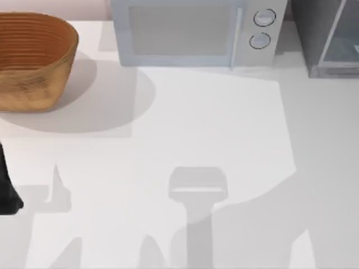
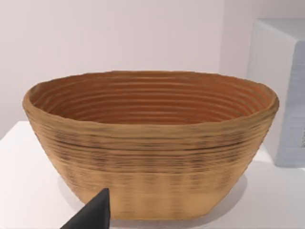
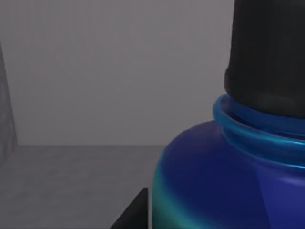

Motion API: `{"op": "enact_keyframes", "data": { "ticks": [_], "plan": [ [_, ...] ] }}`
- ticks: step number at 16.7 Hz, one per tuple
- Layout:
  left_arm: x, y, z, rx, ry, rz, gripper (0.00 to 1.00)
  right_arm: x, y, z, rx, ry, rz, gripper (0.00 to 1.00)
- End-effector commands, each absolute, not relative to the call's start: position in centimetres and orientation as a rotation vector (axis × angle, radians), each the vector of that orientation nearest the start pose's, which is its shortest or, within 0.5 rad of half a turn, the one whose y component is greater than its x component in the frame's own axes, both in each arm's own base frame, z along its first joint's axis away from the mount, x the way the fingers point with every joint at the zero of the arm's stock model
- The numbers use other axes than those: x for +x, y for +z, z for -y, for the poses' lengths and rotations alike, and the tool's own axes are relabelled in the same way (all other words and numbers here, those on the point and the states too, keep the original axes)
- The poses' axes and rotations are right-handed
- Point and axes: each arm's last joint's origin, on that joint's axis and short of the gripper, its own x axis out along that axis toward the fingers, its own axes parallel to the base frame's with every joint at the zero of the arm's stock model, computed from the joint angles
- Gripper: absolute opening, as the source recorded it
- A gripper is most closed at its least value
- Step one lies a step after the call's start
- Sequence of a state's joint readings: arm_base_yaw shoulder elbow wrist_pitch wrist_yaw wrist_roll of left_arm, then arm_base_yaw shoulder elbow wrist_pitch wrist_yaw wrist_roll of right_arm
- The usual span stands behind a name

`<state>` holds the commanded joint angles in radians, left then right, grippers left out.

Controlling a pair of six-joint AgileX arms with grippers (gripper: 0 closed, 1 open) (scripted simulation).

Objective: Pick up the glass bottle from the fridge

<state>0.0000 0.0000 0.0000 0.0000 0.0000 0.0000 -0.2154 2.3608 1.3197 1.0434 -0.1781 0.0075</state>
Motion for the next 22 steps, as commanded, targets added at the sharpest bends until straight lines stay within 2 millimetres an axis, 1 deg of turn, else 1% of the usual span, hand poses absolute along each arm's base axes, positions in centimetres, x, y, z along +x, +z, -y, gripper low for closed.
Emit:
{"op": "enact_keyframes", "data": {
  "ticks": [5, 6, 15, 22],
  "plan": [
    [10.6, 16.0, 0.1, 0.0, 0.0, 0.0, 1.0, 47.8, 10.4, 9.3, -0.004, -0.01, 0.0, 0.02],
    [10.6, 16.0, 0.1, 0.0, 0.0, 0.0, 1.0, 47.8, 10.4, 9.3, -0.004, -0.01, 0.0, 0.0],
    [10.6, 16.0, 0.1, 0.0, 0.0, 0.0, 1.0, 47.7, 10.6, 9.5, -0.003, -0.014, 0.002, 0.0],
    [10.6, 16.0, 0.1, 0.0, 0.0, 0.0, 1.0, 47.7, 14.8, 9.5, -0.002, -0.012, -0.003, 0.0]
  ]
}}
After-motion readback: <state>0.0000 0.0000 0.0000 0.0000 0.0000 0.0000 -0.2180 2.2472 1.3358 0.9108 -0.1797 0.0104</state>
